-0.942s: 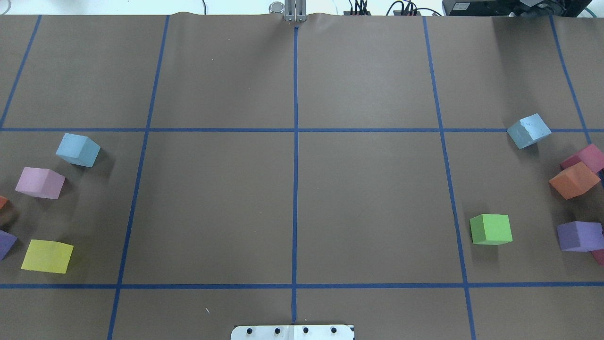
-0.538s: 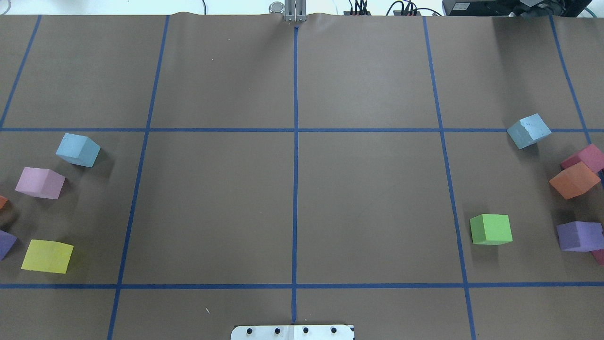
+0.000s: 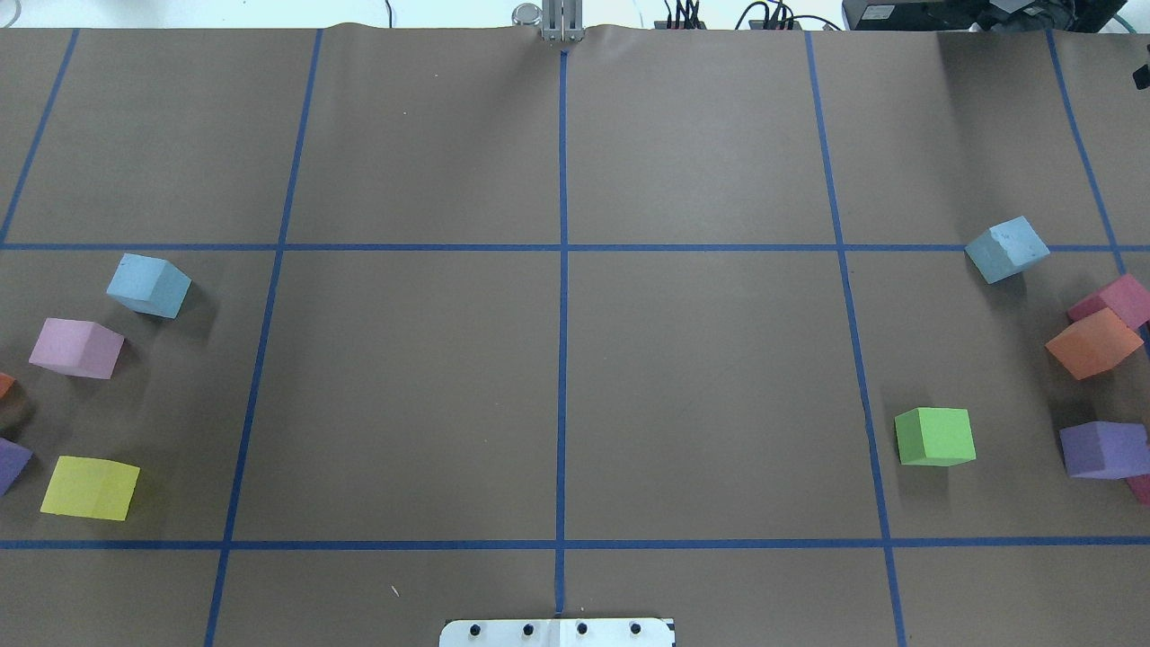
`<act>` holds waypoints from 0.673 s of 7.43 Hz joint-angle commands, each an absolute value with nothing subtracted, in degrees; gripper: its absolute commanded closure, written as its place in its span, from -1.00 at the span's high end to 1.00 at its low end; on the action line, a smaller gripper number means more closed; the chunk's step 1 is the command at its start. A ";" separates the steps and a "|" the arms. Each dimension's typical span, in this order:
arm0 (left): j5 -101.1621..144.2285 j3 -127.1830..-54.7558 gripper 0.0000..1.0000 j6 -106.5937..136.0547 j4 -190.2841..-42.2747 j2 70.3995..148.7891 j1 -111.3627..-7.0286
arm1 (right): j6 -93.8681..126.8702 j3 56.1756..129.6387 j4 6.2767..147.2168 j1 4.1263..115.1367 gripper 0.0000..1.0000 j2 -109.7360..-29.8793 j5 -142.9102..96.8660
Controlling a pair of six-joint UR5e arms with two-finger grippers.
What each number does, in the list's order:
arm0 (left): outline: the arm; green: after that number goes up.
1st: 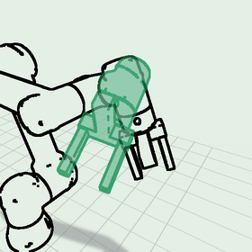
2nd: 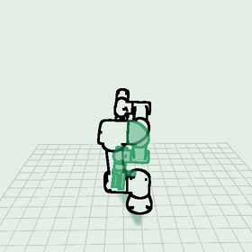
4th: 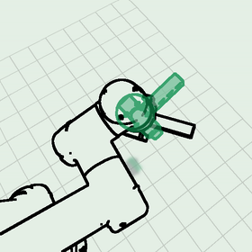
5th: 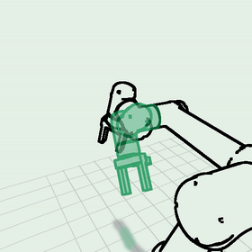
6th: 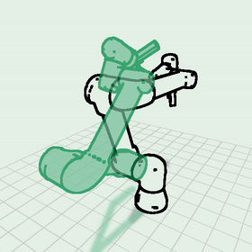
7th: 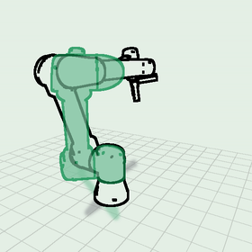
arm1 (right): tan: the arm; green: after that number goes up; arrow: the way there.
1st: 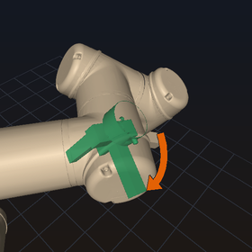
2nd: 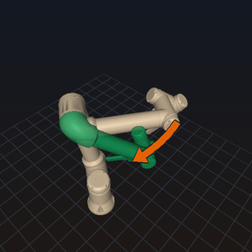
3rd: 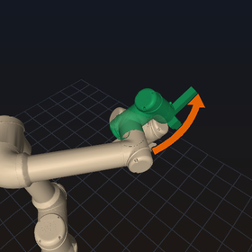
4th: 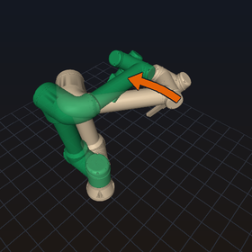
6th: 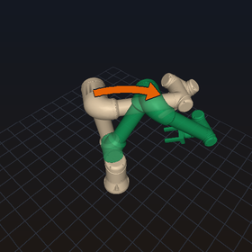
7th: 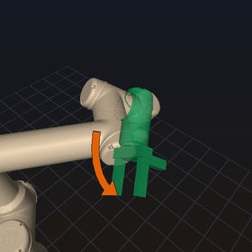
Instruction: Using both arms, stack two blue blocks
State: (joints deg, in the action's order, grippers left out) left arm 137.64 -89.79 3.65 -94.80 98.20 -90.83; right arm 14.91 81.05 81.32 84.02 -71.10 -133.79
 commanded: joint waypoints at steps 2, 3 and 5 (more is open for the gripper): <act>136.16 -90.44 0.95 14.11 -94.92 102.82 -84.07 | 16.43 81.47 76.29 81.75 1.00 -73.39 -133.60; 131.79 -91.22 0.95 18.24 -94.92 105.01 -79.15 | 17.31 81.74 75.85 78.69 1.00 -72.95 -132.38; 130.34 -92.11 0.95 22.74 -98.06 105.29 -73.23 | 22.32 81.30 75.85 70.26 1.00 -70.67 -129.65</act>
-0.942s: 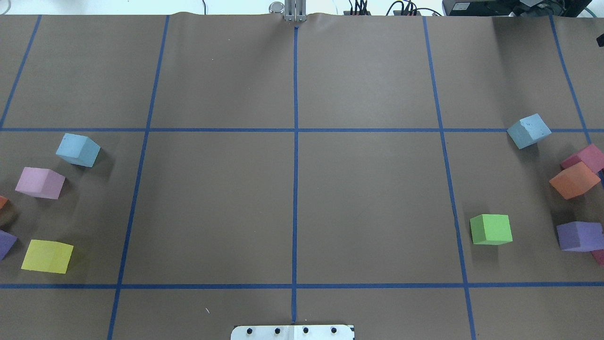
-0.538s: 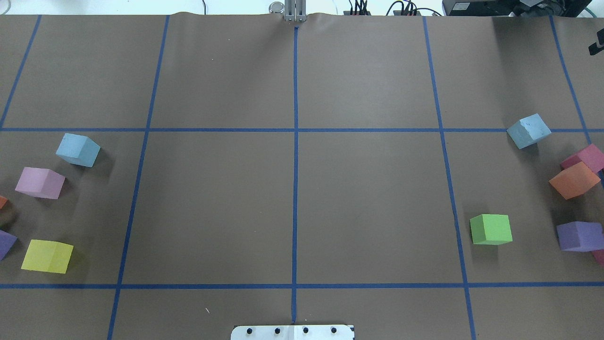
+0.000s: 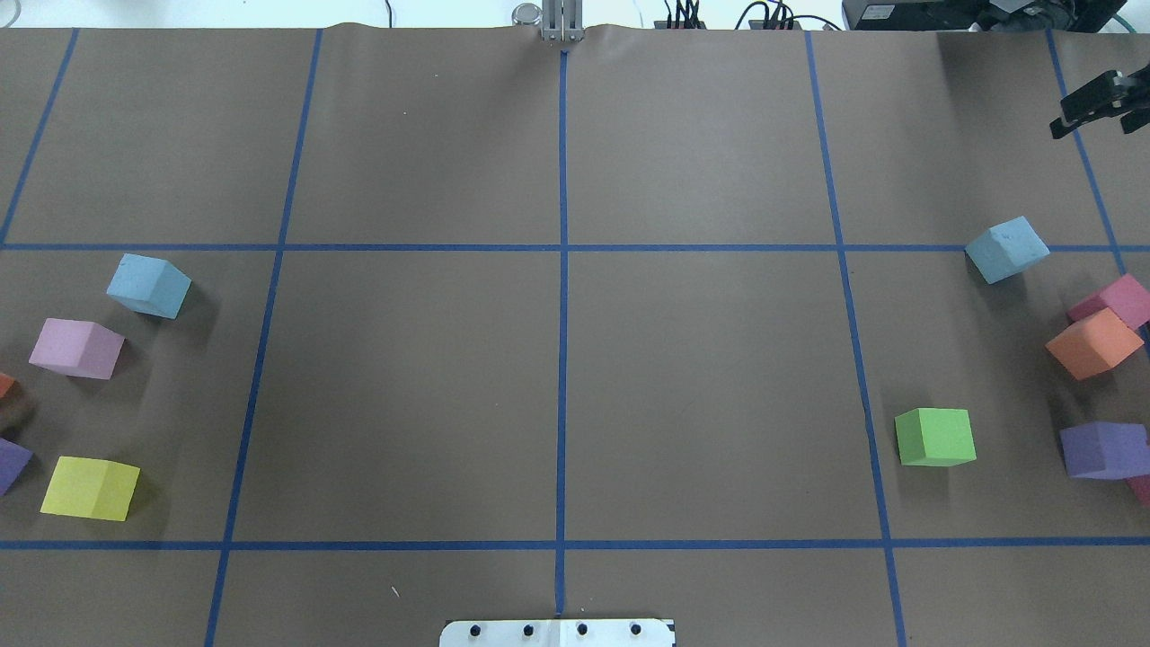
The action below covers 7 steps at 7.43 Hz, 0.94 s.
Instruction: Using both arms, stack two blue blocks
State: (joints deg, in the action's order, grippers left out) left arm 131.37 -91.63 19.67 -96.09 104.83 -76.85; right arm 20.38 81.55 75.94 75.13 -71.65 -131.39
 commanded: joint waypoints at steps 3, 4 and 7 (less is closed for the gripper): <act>128.59 -92.37 0.95 26.19 -102.38 104.42 -67.95 | 16.75 80.42 75.06 65.30 1.00 -72.06 -126.13; 128.58 -92.63 0.95 26.71 -102.83 104.33 -67.68 | 9.30 80.51 75.32 66.17 1.00 -73.38 -126.73; 126.93 -93.78 0.95 32.39 -111.14 99.42 -63.83 | 2.58 80.42 75.06 67.06 1.00 -76.27 -123.25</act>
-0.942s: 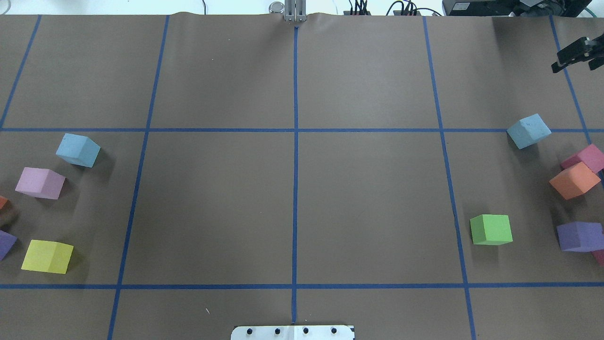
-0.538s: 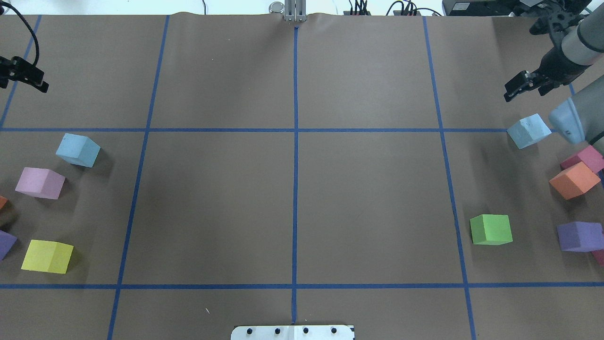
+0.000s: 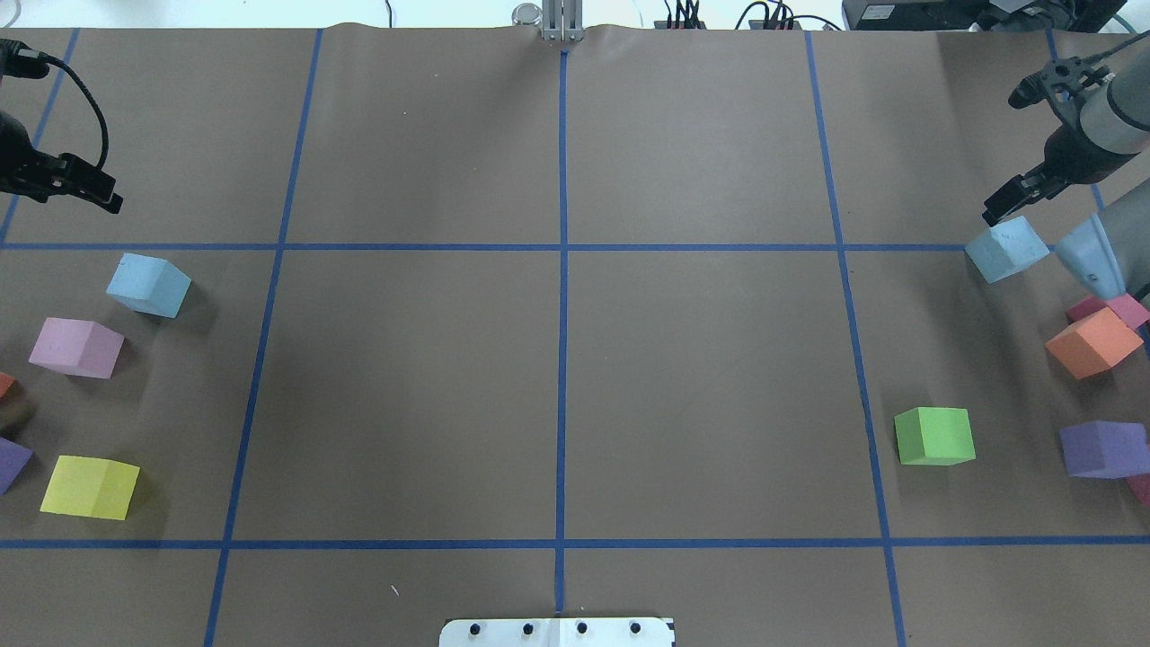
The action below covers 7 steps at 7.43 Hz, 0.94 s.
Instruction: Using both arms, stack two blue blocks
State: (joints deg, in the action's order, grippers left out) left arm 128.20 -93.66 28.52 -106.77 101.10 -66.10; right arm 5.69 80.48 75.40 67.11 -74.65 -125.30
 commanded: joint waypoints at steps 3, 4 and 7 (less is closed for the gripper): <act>124.72 -93.17 0.95 36.39 -112.68 99.49 -60.38 | 2.28 79.10 75.15 66.45 1.00 -75.59 -122.69; 124.72 -92.82 0.95 36.13 -112.68 99.58 -60.38 | 2.72 79.10 75.58 66.18 1.00 -74.37 -122.96; 124.37 -91.76 0.95 36.12 -112.68 99.84 -60.29 | 5.36 77.09 75.24 63.81 1.00 -73.04 -122.96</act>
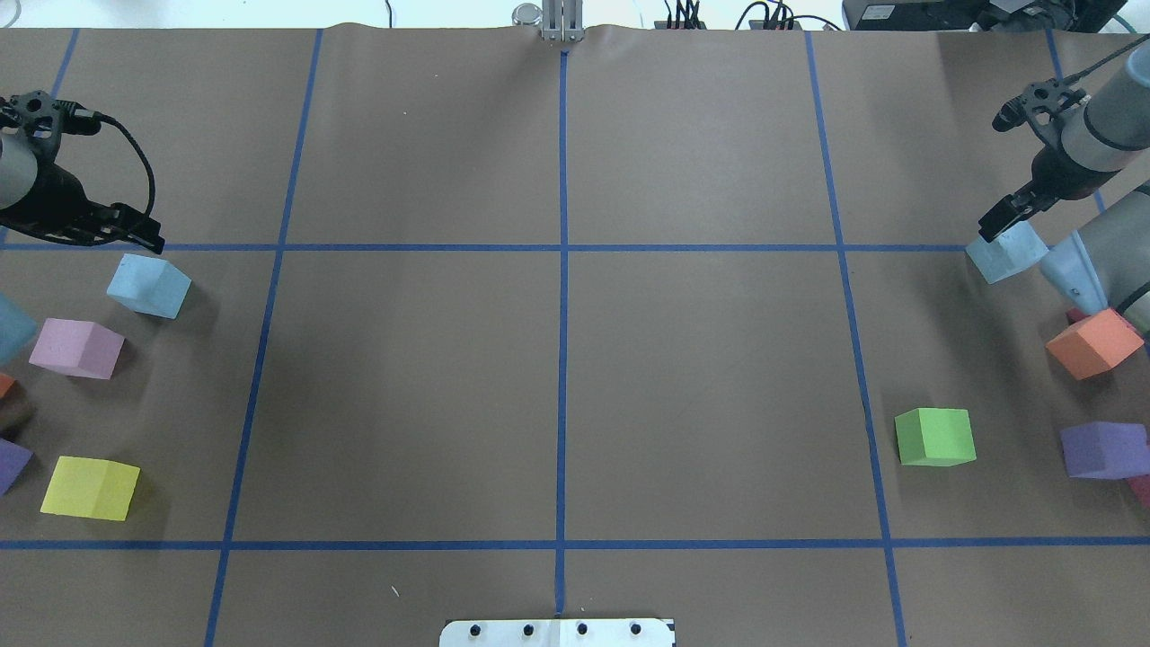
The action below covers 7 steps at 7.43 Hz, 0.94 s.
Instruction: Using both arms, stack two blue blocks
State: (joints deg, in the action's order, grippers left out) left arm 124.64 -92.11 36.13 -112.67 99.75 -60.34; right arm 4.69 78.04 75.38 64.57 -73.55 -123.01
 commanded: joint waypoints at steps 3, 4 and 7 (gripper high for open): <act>124.37 -91.50 0.95 36.12 -112.68 99.84 -60.29 | 4.83 76.99 74.28 63.63 1.00 -75.40 -122.96; 124.37 -91.49 0.95 36.12 -112.68 99.93 -60.29 | 5.01 76.64 73.31 63.63 1.00 -75.76 -122.96; 124.37 -90.88 0.95 36.04 -112.68 100.11 -60.29 | 7.45 76.73 73.21 63.28 0.58 -75.06 -123.40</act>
State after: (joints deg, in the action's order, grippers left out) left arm 124.36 -91.27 36.07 -112.68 99.98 -60.29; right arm 5.86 76.66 73.28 63.48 -75.48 -123.30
